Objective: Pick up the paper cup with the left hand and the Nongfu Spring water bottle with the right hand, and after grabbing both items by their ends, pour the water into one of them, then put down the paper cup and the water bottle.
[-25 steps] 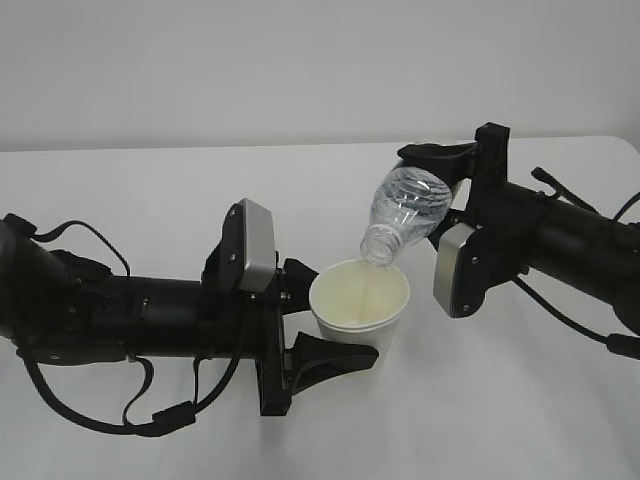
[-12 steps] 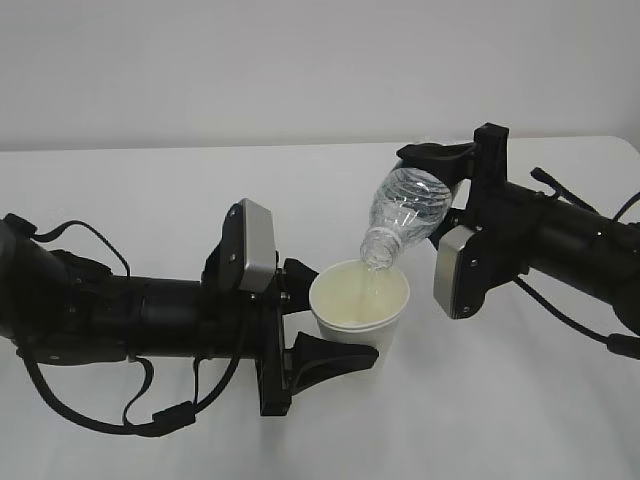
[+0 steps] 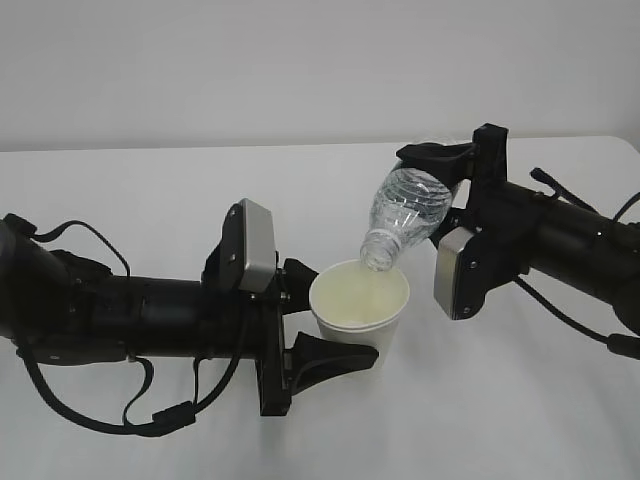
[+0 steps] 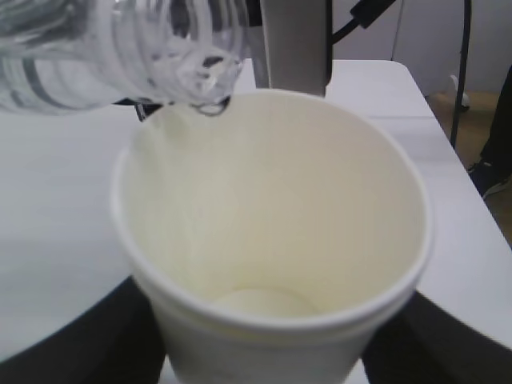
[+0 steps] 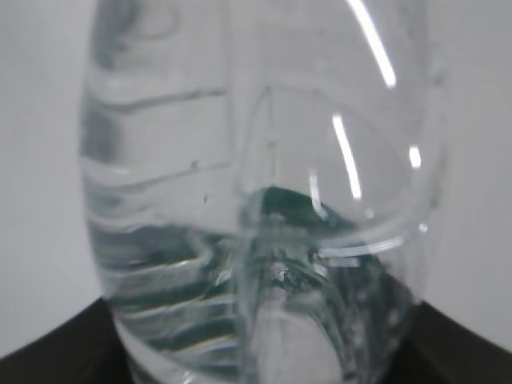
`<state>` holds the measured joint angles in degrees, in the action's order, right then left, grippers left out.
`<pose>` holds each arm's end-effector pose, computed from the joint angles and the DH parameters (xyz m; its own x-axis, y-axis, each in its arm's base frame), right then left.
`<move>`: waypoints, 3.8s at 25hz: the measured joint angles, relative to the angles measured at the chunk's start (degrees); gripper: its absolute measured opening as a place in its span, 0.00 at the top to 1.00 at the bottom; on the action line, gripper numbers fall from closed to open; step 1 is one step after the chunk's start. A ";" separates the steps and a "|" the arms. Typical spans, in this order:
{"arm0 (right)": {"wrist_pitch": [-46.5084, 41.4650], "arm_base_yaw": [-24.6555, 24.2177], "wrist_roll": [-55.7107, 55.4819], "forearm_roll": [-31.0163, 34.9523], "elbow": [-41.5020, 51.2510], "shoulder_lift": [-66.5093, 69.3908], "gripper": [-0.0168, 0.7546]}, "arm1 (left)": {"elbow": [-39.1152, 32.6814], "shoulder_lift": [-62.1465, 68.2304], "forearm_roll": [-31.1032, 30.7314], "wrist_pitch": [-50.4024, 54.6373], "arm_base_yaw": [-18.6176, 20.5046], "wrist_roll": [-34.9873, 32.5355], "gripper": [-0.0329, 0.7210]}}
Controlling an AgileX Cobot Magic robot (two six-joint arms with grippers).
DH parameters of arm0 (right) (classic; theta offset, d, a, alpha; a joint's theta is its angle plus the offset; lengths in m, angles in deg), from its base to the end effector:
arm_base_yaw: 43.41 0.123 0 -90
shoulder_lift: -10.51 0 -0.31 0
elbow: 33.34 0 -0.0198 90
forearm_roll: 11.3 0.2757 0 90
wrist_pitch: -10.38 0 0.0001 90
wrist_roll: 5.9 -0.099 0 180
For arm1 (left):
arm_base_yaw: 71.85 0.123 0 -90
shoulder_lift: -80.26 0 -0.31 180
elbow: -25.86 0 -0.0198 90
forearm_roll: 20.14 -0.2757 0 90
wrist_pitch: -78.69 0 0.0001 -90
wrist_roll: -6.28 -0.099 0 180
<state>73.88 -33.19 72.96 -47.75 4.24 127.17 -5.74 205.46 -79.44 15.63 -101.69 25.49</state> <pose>0.3451 0.1157 0.1514 0.6783 -0.7317 0.0675 -0.0197 -0.1099 -0.9937 0.2785 -0.2472 0.1071 -0.0126 0.2377 -0.9713 0.9906 0.1353 0.0203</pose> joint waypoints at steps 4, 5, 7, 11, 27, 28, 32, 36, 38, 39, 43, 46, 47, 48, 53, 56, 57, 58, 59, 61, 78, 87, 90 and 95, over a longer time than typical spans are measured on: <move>0.00 0.00 0.09 0.00 0.00 0.00 0.37 | 0.00 0.00 0.00 0.00 0.00 0.00 0.32; 0.00 0.00 0.09 0.00 0.00 0.00 0.37 | 0.00 0.00 0.00 0.00 0.00 0.00 0.32; 0.00 0.00 0.12 0.00 0.00 0.00 0.37 | 0.00 0.00 0.00 0.00 0.00 0.00 0.32; 0.00 0.00 0.22 0.00 0.00 0.00 0.37 | 0.00 0.00 0.00 0.00 0.00 0.00 0.32; 0.00 0.00 0.22 -0.11 0.00 0.00 0.37 | 0.00 0.00 0.00 0.00 0.00 0.00 0.32; 0.00 0.00 0.22 -0.11 0.00 0.00 0.37 | 0.00 0.00 0.00 0.00 0.00 0.00 0.32; 0.00 0.00 0.86 -0.11 0.00 0.00 0.37 | 0.00 0.00 0.00 0.00 0.00 0.00 0.32; 0.03 0.00 1.56 -0.11 0.00 0.00 0.37 | 0.00 0.00 0.00 0.00 0.00 0.00 0.32; 0.03 0.00 1.66 -0.11 0.00 0.00 0.37 | 0.00 0.00 0.00 0.00 0.00 0.00 0.32; 0.03 0.00 1.66 -0.11 0.00 0.00 0.37 | 0.00 0.00 0.00 0.00 0.00 0.00 0.32; 0.13 0.00 1.66 -0.11 0.00 0.00 0.37 | 0.00 0.00 0.00 0.00 0.00 0.00 0.32; 0.13 0.00 1.66 -0.11 0.00 0.00 0.37 | 0.00 0.00 0.00 0.00 0.00 0.00 0.32; 0.13 0.00 1.66 -0.11 0.00 0.00 0.37 | 0.00 0.00 0.00 0.00 0.00 0.00 0.32; 0.13 0.00 1.66 -0.11 0.00 0.00 0.37 | 0.00 0.00 0.00 0.00 0.00 0.00 0.32; 0.13 0.00 1.44 -0.11 0.00 0.00 0.37 | 0.00 0.00 0.00 0.00 0.00 0.00 0.32; 0.25 0.03 0.96 -0.19 0.00 0.00 0.37 | 0.00 0.00 0.00 0.00 0.00 0.00 0.32; 0.25 0.03 0.80 -0.19 0.00 0.00 0.37 | 0.00 0.00 0.00 0.00 0.00 0.00 0.32; 0.25 0.03 0.72 -0.19 0.00 0.00 0.37 | 0.00 0.00 0.00 0.00 0.00 0.00 0.32; 0.25 0.03 0.72 -0.19 0.00 0.00 0.37 | 0.00 0.00 0.00 0.00 0.00 0.00 0.32; 0.25 0.03 0.58 -0.19 0.00 0.00 0.37 | 0.00 0.00 0.00 0.00 0.00 0.00 0.32; 0.38 0.03 0.58 -0.19 0.00 0.00 0.37 | 0.00 0.00 0.32 0.00 0.00 0.00 0.32; 0.38 0.03 0.58 -0.19 0.00 0.00 0.37 | 0.00 0.00 0.93 0.00 0.00 0.00 0.32; 0.38 0.03 0.58 -0.19 0.00 0.00 0.37 | 0.00 0.00 1.16 0.00 0.00 0.00 0.32; 0.38 0.03 0.58 -0.46 0.00 0.00 0.37 | 0.00 0.00 1.25 0.00 0.00 0.00 0.32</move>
<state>74.26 -33.16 73.55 -48.20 4.24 127.17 -5.74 205.46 -78.19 15.63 -101.69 25.49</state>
